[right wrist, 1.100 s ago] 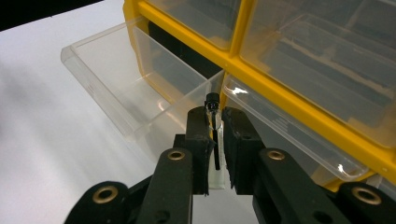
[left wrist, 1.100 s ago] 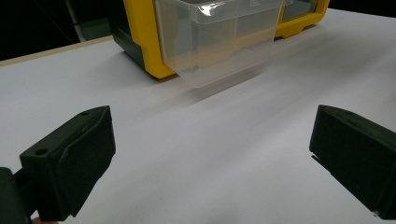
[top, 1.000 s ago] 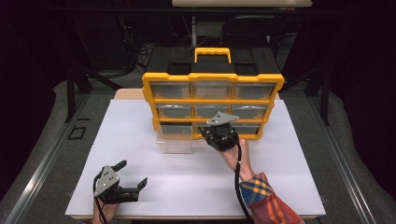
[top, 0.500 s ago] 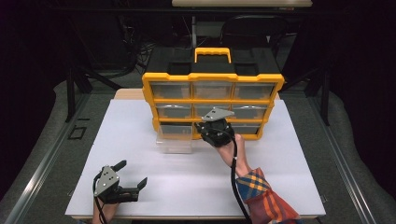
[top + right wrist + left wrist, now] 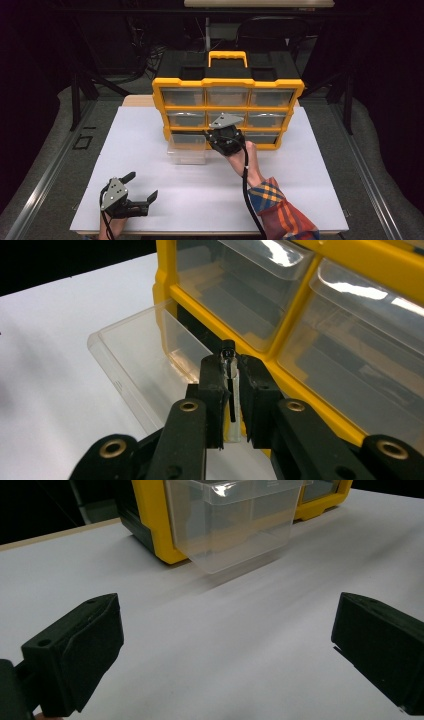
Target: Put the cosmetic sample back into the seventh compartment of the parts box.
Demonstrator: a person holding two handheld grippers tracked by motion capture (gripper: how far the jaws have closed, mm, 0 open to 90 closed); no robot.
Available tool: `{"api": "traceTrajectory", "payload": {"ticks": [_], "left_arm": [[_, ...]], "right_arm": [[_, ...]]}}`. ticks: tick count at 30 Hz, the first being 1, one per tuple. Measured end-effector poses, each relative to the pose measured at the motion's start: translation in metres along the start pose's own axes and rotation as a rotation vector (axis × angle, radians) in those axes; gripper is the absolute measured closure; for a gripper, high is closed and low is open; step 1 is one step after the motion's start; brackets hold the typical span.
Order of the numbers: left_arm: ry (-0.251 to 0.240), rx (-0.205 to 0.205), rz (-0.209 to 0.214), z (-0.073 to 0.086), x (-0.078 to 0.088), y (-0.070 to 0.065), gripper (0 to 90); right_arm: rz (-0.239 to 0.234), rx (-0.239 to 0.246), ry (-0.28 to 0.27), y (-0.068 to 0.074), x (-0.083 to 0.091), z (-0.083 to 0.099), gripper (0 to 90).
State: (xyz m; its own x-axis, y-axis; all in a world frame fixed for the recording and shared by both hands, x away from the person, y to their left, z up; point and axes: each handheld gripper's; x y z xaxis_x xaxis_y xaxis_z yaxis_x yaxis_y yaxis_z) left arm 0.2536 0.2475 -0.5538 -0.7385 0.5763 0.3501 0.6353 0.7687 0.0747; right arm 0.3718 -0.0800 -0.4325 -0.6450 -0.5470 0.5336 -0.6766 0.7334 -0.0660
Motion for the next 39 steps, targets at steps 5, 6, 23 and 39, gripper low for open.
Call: {"api": "traceTrajectory", "payload": {"ticks": [5, 6, 23, 39], "left_arm": [[-0.002, 0.002, -0.001, 0.000, 0.000, 0.000, 0.2], [-0.001, 0.001, 0.000, 0.000, 0.000, 0.000, 0.2], [0.000, 0.003, 0.000, 0.000, 0.000, 0.000, 0.3], [-0.003, 0.003, -0.001, 0.000, 0.001, 0.001, 0.3]], "right_arm": [[-0.004, 0.010, -0.004, 0.003, -0.002, -0.005, 80.6], [-0.006, 0.011, -0.004, 0.004, -0.003, -0.006, 80.6], [-0.030, 0.038, 0.006, 0.017, -0.015, -0.014, 80.6], [-0.049, 0.059, 0.027, 0.024, -0.028, -0.018, 80.6]]}}
Point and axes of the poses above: each handheld gripper's, and its own axes: x roughly backward along the jaws, z roughly out of its underside, y roughly to its left, and after that the axes turned 3 degrees about -x, right-handed
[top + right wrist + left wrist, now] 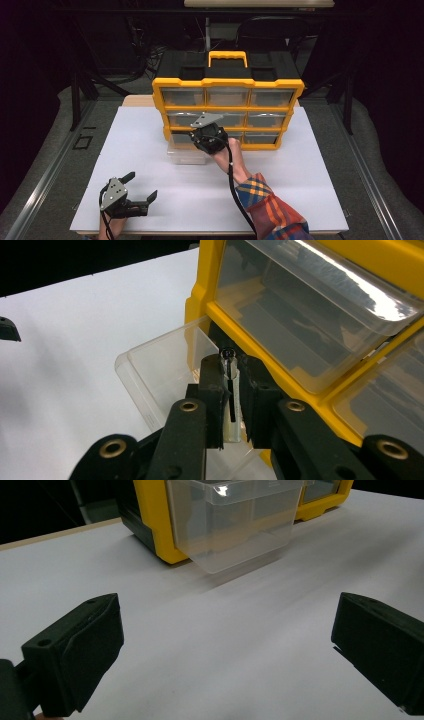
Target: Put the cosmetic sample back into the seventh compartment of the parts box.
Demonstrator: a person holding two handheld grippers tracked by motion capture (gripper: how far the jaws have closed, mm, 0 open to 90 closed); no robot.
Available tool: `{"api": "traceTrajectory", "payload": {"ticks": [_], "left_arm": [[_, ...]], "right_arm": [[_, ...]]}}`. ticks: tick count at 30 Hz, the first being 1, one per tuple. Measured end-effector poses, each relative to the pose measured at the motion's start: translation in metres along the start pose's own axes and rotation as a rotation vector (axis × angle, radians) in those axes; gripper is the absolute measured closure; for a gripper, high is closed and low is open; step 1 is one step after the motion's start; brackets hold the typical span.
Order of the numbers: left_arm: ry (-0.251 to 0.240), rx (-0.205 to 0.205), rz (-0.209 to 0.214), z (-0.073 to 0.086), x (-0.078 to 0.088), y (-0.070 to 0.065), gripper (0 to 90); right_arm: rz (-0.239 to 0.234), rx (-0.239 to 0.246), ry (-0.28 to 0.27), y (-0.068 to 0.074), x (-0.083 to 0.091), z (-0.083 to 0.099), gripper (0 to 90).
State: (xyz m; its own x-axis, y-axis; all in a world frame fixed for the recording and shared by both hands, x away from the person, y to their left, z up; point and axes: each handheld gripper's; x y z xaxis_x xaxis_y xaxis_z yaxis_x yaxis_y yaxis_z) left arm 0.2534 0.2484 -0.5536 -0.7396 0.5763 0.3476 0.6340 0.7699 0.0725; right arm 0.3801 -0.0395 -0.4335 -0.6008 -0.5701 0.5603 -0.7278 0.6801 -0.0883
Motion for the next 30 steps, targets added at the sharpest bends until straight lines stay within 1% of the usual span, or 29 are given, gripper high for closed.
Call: {"api": "traceTrajectory", "payload": {"ticks": [20, 28, 30], "left_arm": [[-0.001, 0.001, 0.000, 0.000, 0.000, 0.000, 0.3], [0.000, 0.002, -0.002, 0.000, 0.000, 0.000, 0.3], [0.001, 0.002, -0.002, 0.000, 0.000, 0.000, 0.3]], "right_arm": [[-0.016, 0.006, 0.045, 0.003, -0.015, 0.002, 80.6], [-0.022, 0.002, 0.076, 0.004, -0.022, 0.006, 80.6], [-0.022, 0.001, 0.076, 0.003, -0.023, 0.007, 80.6]]}}
Point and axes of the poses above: each handheld gripper's, and its own axes: x roughly backward along the jaws, z roughly out of its underside, y roughly to its left, and after that the axes turned 3 degrees about -x, right-handed
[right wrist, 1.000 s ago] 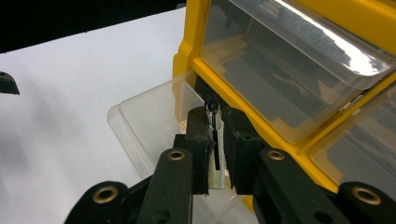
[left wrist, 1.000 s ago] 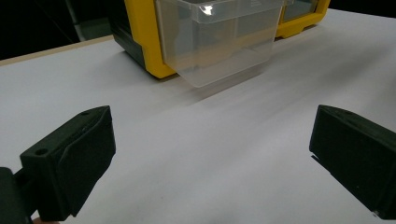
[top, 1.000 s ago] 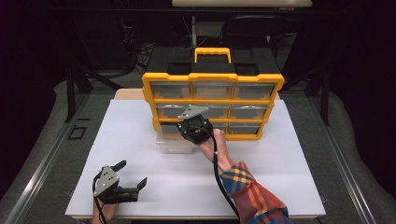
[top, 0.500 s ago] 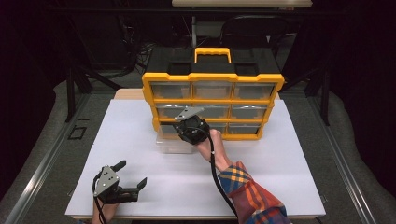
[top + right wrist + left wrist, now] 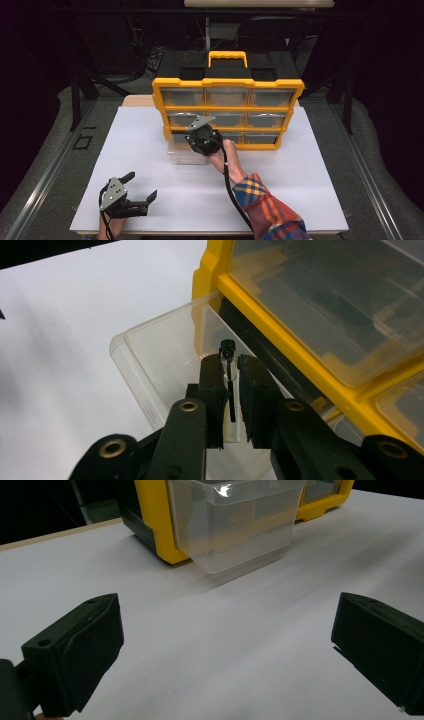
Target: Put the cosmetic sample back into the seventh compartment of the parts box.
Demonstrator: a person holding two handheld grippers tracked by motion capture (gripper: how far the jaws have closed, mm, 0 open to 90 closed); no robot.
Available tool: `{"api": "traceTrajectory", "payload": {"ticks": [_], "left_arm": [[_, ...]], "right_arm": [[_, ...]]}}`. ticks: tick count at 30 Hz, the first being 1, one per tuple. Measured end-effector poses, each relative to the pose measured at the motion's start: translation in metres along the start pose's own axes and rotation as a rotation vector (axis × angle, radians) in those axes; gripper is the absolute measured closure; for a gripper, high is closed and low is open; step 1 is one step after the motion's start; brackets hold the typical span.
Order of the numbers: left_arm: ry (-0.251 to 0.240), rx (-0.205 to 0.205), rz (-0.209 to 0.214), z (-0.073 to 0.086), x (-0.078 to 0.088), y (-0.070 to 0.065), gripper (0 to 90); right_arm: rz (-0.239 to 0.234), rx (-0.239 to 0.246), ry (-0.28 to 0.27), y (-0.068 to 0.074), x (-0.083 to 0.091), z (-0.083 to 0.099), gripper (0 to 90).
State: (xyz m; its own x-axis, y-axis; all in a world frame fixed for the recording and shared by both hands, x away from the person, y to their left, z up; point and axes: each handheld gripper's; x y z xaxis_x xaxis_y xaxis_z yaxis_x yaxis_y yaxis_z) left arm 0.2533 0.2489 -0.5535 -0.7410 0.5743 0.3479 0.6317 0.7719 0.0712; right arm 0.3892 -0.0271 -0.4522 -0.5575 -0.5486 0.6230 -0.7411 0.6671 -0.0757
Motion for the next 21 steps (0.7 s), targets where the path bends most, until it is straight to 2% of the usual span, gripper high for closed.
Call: {"api": "traceTrajectory", "payload": {"ticks": [10, 11, 14, 21], "left_arm": [[-0.002, -0.002, -0.001, 0.000, 0.000, 0.000, 0.3], [-0.002, -0.002, -0.001, 0.000, 0.000, 0.000, 0.3], [-0.002, -0.003, 0.001, 0.000, 0.000, 0.000, 0.3], [-0.005, 0.001, 0.001, 0.000, 0.001, 0.000, 0.3]], "right_arm": [[-0.003, -0.001, 0.013, 0.000, -0.003, 0.001, 80.6], [-0.005, -0.003, 0.034, 0.000, -0.009, 0.004, 80.6], [-0.010, -0.006, 0.052, 0.000, -0.012, 0.006, 80.5], [-0.018, -0.015, 0.062, 0.000, -0.015, 0.008, 80.4]]}}
Point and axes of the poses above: each handheld gripper's, and its own axes: x roughly backward along the jaws, z roughly out of its underside, y roughly to its left, and after that the axes turned 3 degrees about -x, right-handed
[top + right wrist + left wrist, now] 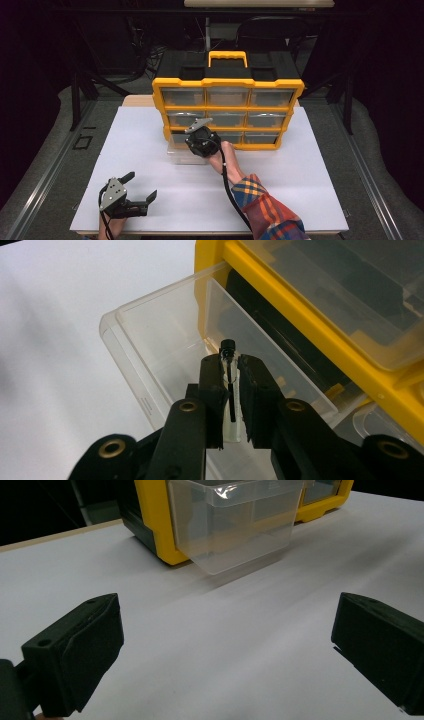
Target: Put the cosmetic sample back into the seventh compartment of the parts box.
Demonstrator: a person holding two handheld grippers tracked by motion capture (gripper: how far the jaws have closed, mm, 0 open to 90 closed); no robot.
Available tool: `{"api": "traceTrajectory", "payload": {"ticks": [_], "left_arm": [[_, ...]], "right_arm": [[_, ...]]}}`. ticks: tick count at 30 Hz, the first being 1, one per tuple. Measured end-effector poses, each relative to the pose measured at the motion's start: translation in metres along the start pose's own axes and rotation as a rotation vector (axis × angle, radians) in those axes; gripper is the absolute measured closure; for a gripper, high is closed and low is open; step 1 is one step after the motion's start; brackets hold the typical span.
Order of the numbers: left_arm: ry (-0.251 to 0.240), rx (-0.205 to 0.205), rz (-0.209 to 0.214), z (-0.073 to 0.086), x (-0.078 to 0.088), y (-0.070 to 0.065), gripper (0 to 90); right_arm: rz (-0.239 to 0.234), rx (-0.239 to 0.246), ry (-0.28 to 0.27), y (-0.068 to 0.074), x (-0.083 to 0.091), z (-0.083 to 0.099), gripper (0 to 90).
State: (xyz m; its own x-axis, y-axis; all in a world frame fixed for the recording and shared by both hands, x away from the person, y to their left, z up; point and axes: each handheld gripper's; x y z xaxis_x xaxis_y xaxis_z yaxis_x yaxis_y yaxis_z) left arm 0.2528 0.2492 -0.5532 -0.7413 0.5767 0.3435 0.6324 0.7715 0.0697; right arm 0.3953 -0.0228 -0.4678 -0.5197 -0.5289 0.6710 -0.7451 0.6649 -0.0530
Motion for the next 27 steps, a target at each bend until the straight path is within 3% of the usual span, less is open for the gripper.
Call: {"api": "traceTrajectory", "payload": {"ticks": [27], "left_arm": [[0.002, -0.003, 0.001, 0.0000, 0.0001, 0.0001, 0.3]], "right_arm": [[-0.016, 0.003, 0.058, 0.0019, -0.0101, 0.0004, 80.2]]}}
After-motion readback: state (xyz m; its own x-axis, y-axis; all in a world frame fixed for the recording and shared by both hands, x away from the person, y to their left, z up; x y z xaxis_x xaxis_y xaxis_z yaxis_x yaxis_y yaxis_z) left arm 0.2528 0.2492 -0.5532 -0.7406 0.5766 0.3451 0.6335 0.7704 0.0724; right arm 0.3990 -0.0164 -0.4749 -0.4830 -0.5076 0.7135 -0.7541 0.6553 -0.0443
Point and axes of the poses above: each handheld gripper's, and its own axes: x roughly backward along the jaws, z roughly out of its underside, y roughly to its left, and after that the axes turned 3 degrees about -x, right-handed
